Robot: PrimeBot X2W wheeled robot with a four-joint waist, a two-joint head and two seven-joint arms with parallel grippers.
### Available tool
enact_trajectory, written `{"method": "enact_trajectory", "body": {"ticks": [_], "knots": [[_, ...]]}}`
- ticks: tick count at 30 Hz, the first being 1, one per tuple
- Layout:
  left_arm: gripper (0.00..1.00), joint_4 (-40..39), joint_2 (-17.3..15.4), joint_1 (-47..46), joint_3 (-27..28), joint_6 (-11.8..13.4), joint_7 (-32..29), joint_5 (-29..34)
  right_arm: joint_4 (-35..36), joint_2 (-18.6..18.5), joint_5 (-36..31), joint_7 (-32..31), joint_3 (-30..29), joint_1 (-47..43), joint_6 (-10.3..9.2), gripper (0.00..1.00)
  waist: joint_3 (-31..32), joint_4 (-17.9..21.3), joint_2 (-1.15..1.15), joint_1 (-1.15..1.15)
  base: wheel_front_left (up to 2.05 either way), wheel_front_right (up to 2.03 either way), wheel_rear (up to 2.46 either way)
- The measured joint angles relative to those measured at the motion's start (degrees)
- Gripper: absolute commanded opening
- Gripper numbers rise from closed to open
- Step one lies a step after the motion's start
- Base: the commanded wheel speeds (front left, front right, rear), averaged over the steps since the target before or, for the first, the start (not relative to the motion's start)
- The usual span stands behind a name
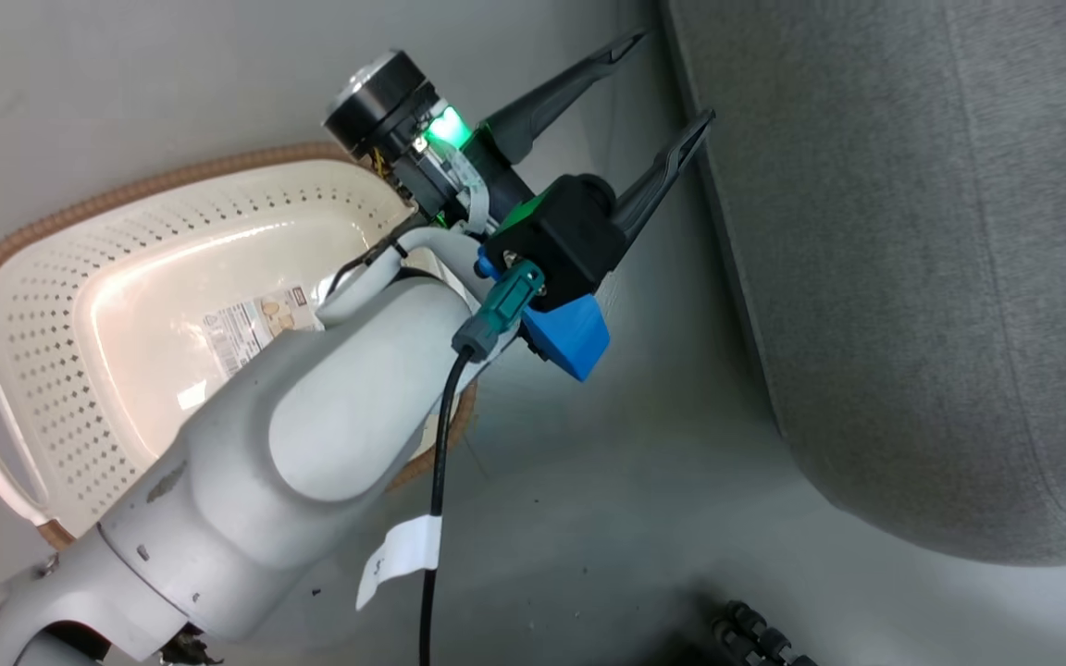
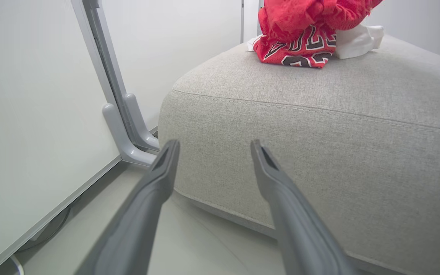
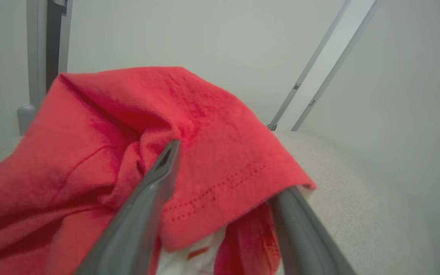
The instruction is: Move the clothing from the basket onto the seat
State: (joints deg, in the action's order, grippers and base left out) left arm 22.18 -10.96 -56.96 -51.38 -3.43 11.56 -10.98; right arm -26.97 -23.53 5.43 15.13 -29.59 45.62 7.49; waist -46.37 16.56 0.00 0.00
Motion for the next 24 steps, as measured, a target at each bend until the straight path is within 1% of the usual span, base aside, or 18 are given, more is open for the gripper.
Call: {"method": "enact_trajectory", "body": {"ticks": [8,12,15,19,21,24], "knots": [[1.0,2.21,1.3,3.69,1.01,1.35,2.69,-2.66,7.44,3.69,-0.41,0.0,0.82,-13.19,0.0,1.0,6.72,0.55,0.0,0.0,0.0,0.0,0.0],[1.0,3.09,1.75,7.01,3.46,2.71,3.27,-4.82,12.8,5.05,-0.65,-0.01,2.54,-17.61,0.0,1.0,11.29,0.49,0.0,0.0,0.0,0.0,0.0],[1.0,1.24,1.74,10.05,6.9,4.31,3.41,-5.81,16.0,5.32,-0.85,0.0,4.99,-20.12,0.0,1.0,15.06,0.12,0.0,0.0,0.0,0.0,0.0],[1.0,-2.45,1.36,15.7,13.06,6.47,3.44,-6.58,18.72,5.76,-1.32,0.0,9.77,-22.03,0.0,1.0,20.16,-1.13,0.0,-0.01,0.0,0.0,0.0],[1.0,-3.88,1.11,18.63,16.52,7.33,3.44,-6.64,19.52,6.16,-1.26,0.0,12.28,-22.8,0.0,1.0,22.54,-2.11,0.0,-0.01,0.0,0.0,0.0],[1.0,-5.68,1.05,22.68,21.36,7.97,3.44,-6.26,20.38,6.6,-1.29,0.0,15.8,-24.04,0.0,1.0,25.82,-4.06,0.0,-0.01,0.0,0.0,0.0]]}}
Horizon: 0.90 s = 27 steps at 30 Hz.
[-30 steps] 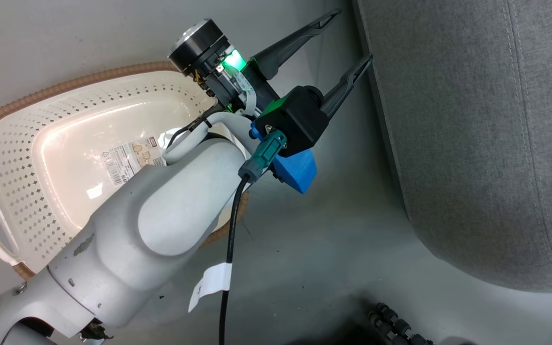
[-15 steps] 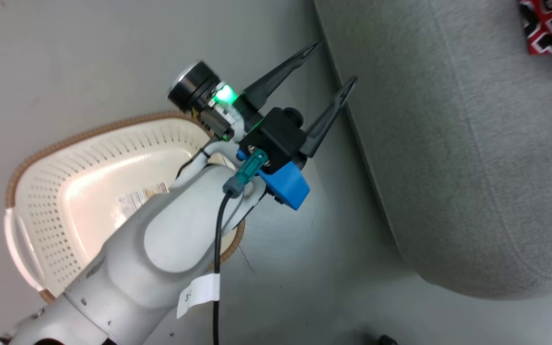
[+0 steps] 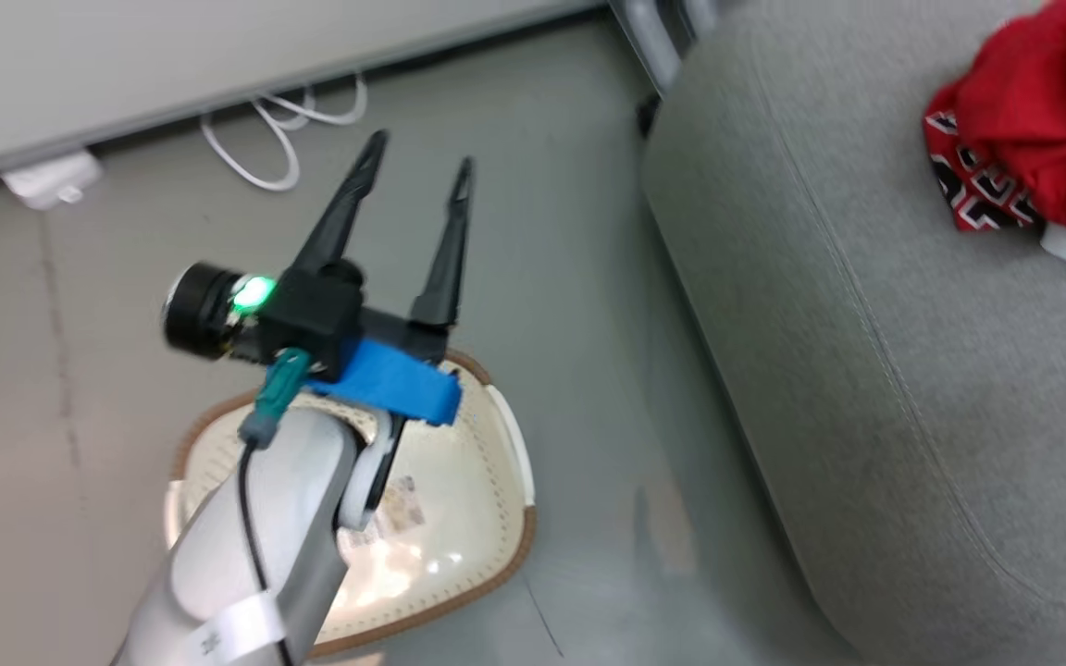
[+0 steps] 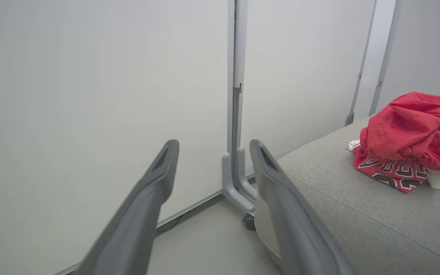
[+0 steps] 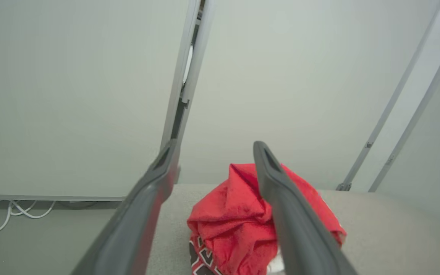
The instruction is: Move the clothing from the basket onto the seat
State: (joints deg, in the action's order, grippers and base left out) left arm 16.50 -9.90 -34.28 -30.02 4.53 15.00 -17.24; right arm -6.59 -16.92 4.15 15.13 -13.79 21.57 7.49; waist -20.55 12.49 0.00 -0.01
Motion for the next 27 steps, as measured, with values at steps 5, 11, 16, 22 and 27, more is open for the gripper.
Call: {"method": "enact_trajectory", "body": {"ticks": [5,11,16,22,27], "knots": [[1.0,-1.81,0.54,6.75,6.92,0.01,0.0,1.74,0.29,0.93,-0.1,0.0,5.25,-1.83,0.0,1.0,4.65,-4.17,0.0,0.0,0.0,0.0,0.0],[1.0,-3.94,1.87,15.1,14.26,-0.92,0.07,4.14,-0.13,3.49,-0.07,0.0,9.42,-5.49,0.0,1.0,10.23,-8.72,0.0,0.0,0.0,0.0,0.0],[1.0,-5.48,3.25,21.01,19.26,-2.91,0.07,5.26,-0.59,5.84,0.21,0.0,11.33,-8.89,0.0,1.0,14.04,-11.95,0.0,-0.01,0.0,0.0,0.0],[1.0,-7.33,5.19,27.17,23.96,-5.57,0.07,7.31,-1.99,8.51,1.03,0.0,11.67,-13.09,0.0,1.0,17.85,-14.29,0.0,-0.01,0.0,0.0,0.0],[1.0,-8.05,6.39,30.1,26.72,-7.28,0.07,8.09,-3.47,9.7,1.22,0.0,12.4,-15.69,0.0,1.0,19.69,-15.06,0.0,0.0,0.0,0.0,0.0]]}}
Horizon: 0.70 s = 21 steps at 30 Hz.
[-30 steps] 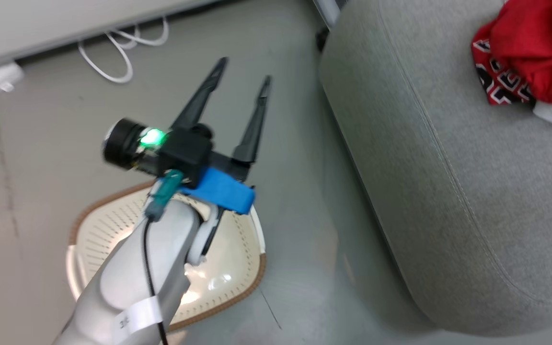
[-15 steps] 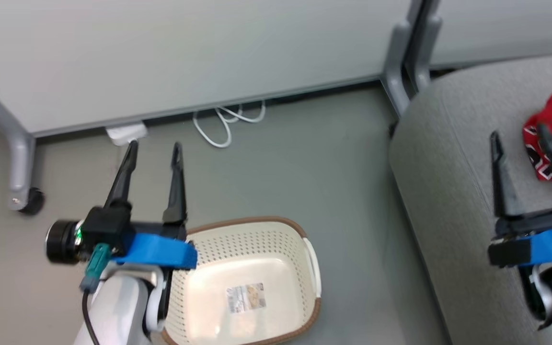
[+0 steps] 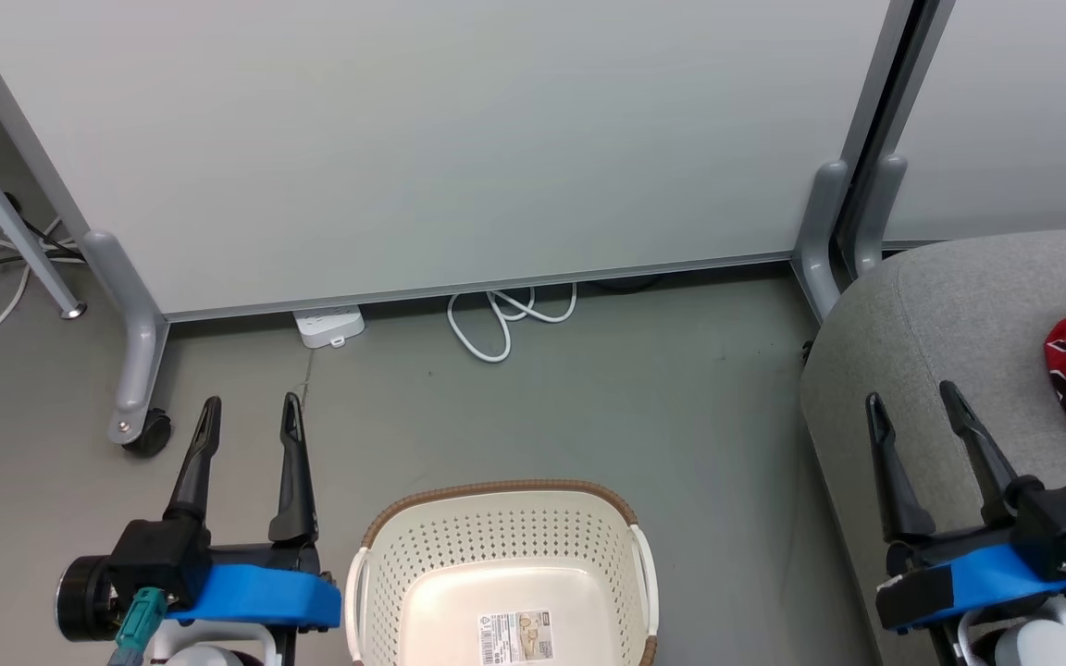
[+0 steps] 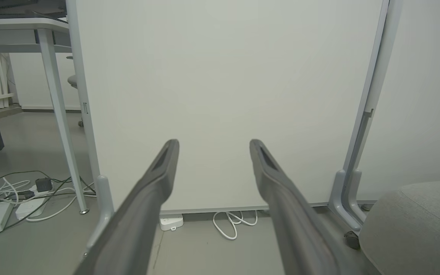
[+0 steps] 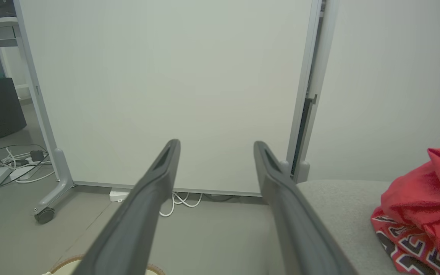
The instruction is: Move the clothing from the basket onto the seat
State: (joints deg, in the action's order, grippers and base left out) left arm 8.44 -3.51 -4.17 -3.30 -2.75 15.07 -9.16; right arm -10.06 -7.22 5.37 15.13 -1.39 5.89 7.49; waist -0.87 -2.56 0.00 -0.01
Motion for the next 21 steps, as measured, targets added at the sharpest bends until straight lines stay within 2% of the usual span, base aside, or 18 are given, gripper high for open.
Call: {"method": "enact_trajectory", "body": {"ticks": [9,18,19,21], "knots": [[1.0,1.1,0.53,2.11,1.42,-1.79,0.0,1.19,-2.56,1.02,0.31,0.0,-0.15,-2.07,0.0,1.0,0.88,-0.01,0.0,0.0,0.0,0.0,0.0],[1.0,2.61,0.56,2.62,0.62,-1.11,0.0,0.59,-3.28,1.24,0.25,0.0,-0.56,-2.48,0.0,1.0,1.1,-0.4,0.0,0.01,0.0,0.0,0.0],[0.0,2.67,0.56,2.63,0.55,-1.08,-0.01,0.59,-3.36,1.3,0.25,0.0,-0.55,-2.49,0.0,0.0,1.09,-0.45,0.0,0.01,0.0,0.0,0.0],[0.0,3.63,0.59,3.15,0.57,-1.14,-0.13,0.58,-4.36,1.47,0.26,-0.02,-0.46,-2.84,0.0,0.0,1.1,-0.45,0.0,0.01,0.0,0.0,0.0]]}}
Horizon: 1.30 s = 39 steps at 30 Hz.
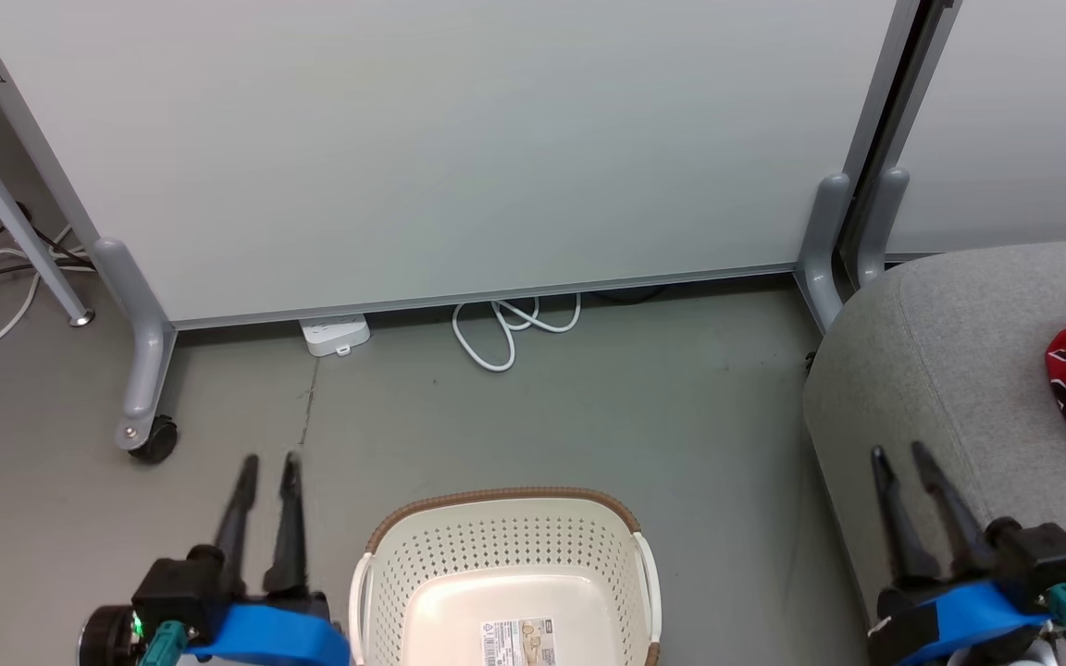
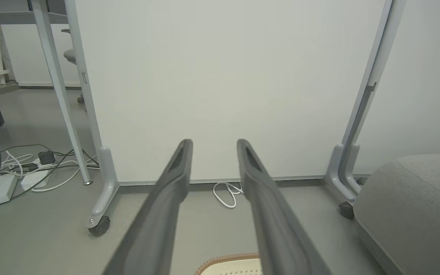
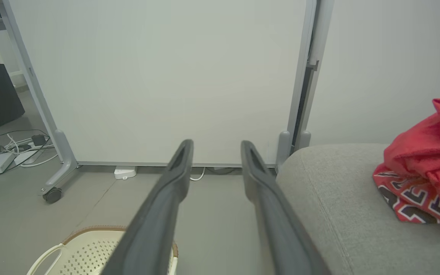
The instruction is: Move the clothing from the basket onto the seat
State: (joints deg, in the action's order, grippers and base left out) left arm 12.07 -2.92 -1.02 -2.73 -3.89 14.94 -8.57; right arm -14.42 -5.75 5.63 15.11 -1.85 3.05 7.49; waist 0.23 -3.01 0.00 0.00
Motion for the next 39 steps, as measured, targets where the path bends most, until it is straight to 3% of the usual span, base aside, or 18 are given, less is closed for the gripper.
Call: {"method": "enact_trajectory", "body": {"ticks": [5,39], "knots": [[0.0,2.2,0.04,1.32,0.18,-0.03,-0.99,-1.78,-2.2,0.36,1.62,-1.0,-0.2,-1.0,0.0,0.0,0.01,0.04,0.0,0.0,0.0,0.0,0.0],[0.0,2.22,0.05,-0.63,4.0,-1.51,-9.9,-37.86,-1.14,1.48,39.19,-10.05,-2.07,0.02,-0.01,0.0,-0.12,0.97,0.0,0.0,0.0,0.0,0.0]]}}
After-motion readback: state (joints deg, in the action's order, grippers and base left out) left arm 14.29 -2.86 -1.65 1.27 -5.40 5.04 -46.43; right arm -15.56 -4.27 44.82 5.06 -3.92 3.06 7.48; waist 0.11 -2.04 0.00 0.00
